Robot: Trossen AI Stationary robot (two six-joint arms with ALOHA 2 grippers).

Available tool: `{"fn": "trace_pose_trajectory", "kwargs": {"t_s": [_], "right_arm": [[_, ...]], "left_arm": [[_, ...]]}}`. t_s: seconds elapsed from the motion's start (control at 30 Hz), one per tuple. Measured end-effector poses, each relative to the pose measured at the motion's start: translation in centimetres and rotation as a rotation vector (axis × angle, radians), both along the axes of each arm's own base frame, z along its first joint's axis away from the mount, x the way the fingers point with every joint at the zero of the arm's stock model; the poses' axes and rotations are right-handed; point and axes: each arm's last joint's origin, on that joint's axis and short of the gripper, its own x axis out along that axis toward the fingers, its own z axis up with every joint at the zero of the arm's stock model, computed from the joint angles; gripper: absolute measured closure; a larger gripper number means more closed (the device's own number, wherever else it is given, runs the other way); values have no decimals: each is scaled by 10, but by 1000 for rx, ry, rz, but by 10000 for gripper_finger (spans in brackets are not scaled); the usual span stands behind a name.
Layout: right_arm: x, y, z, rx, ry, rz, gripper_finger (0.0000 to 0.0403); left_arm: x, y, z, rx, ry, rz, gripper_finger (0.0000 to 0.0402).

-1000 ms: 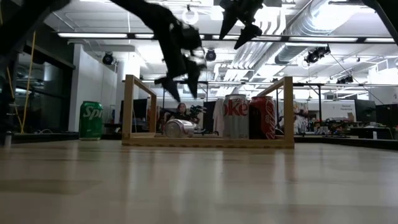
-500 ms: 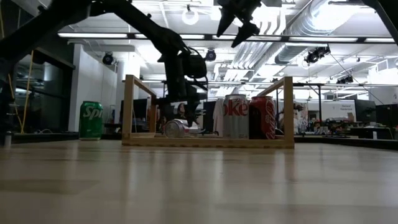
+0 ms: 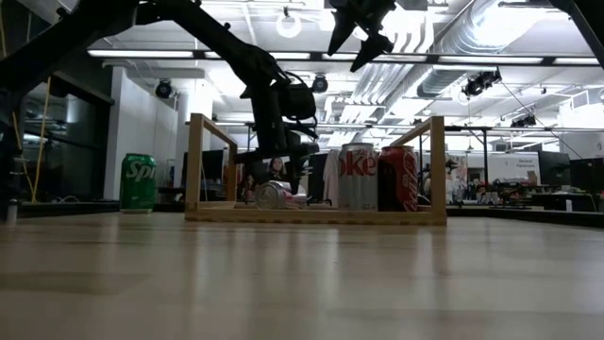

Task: Place canned beverage on shelf
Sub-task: Put the red-silver soda can aligned with the other red-silver soda can on the shelf

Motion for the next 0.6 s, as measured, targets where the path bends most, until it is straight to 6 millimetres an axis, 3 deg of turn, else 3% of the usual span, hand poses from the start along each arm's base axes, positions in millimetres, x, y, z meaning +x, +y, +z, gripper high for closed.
{"fn": "trace_pose_trajectory", "kwargs": {"t_s": [0.6], "right_arm": [[2,-1,2,4,-32,-23,29]], "left_arm": [[2,-6,-1,-120,-58,-57,107]]}}
